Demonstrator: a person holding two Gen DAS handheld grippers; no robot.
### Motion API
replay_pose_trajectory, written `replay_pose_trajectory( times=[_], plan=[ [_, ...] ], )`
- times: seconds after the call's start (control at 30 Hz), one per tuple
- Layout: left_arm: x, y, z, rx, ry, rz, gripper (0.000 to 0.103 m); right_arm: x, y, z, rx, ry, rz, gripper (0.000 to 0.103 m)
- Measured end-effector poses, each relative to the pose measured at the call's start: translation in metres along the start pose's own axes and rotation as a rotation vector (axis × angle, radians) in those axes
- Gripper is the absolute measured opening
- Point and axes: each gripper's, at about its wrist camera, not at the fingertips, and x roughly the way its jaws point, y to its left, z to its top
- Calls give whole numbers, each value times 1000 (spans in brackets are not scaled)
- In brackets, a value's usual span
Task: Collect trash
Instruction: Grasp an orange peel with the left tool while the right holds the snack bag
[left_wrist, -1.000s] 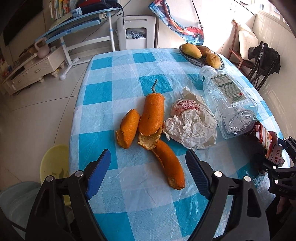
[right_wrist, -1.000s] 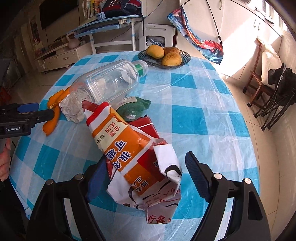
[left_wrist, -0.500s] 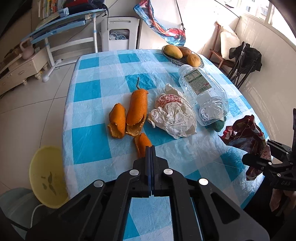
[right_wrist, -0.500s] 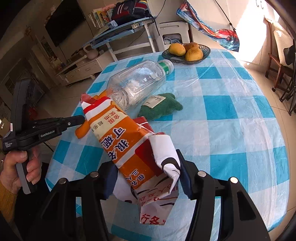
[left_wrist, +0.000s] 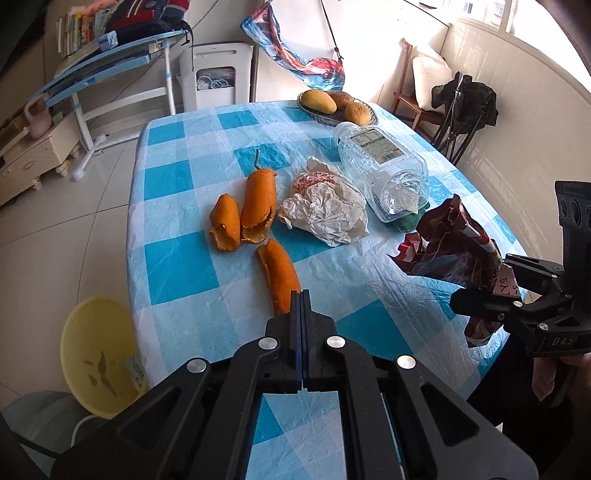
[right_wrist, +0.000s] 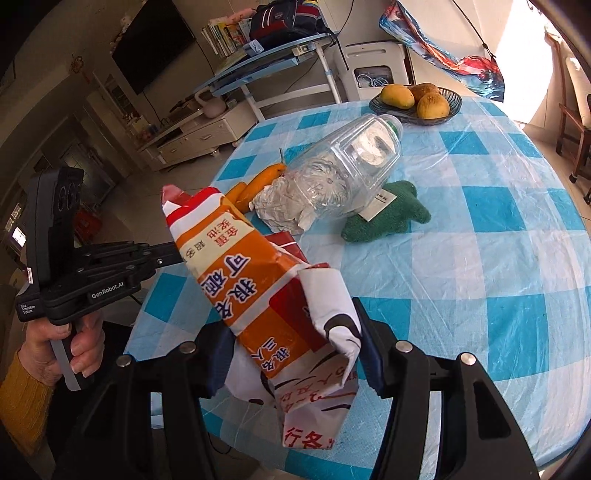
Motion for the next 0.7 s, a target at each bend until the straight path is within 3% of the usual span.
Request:
replay_pose_trajectory(
  times=[0.17, 0.2, 0.23, 0.3, 0.7],
  plan=[
    [11, 3, 1, -6, 24, 58, 7, 4, -3, 1, 14, 1, -10, 57],
    [12, 4, 2, -13, 21, 68, 18, 4, -3, 2, 18, -1, -11, 57],
    [13, 4, 3, -20, 18, 82, 35, 5, -4, 2, 20, -2, -13, 57],
    [15, 2, 6, -24, 3, 108, 50, 6, -3, 3, 17, -1, -19, 57],
    [36, -18, 6, 87, 36, 195, 52, 22, 7, -1, -22, 40, -54, 58]
  ],
)
